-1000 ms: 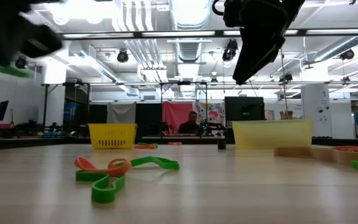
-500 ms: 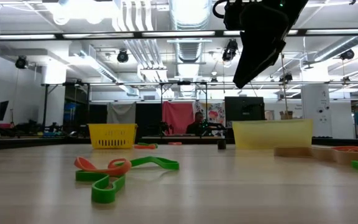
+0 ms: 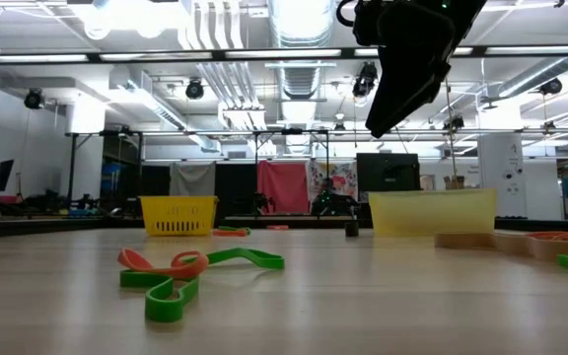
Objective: Sort rubber bands into baskets
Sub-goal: Put the green rubber band into the left blue bin
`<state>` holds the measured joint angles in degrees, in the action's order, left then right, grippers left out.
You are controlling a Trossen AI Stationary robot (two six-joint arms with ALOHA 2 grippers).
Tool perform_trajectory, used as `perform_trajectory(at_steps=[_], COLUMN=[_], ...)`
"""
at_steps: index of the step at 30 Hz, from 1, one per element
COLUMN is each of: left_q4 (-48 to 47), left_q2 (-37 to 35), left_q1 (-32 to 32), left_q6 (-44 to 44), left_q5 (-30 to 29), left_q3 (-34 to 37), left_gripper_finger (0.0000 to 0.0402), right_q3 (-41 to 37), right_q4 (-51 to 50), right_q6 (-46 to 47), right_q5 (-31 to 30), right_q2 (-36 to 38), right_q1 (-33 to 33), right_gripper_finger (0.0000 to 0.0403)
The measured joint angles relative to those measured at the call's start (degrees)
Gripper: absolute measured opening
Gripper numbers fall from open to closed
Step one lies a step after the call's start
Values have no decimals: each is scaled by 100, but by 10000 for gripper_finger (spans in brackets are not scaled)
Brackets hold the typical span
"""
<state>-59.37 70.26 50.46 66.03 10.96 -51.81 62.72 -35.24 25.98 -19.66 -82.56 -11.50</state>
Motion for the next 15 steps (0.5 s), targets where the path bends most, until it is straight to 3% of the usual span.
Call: perform_trajectory(at_steps=[9, 15], left_q4=[0, 26], left_q2=[2, 2], left_q1=[-2, -4], left_q6=[105, -444], left_q5=[-64, -736], left_q3=[6, -10], left_gripper_finger=[87, 125], right_q3=[0, 75], right_q4=[4, -120], right_q6=[0, 509], right_q5=[4, 416], right_q2=[0, 0], right_q1=[0, -6], right_gripper_finger=[206, 206])
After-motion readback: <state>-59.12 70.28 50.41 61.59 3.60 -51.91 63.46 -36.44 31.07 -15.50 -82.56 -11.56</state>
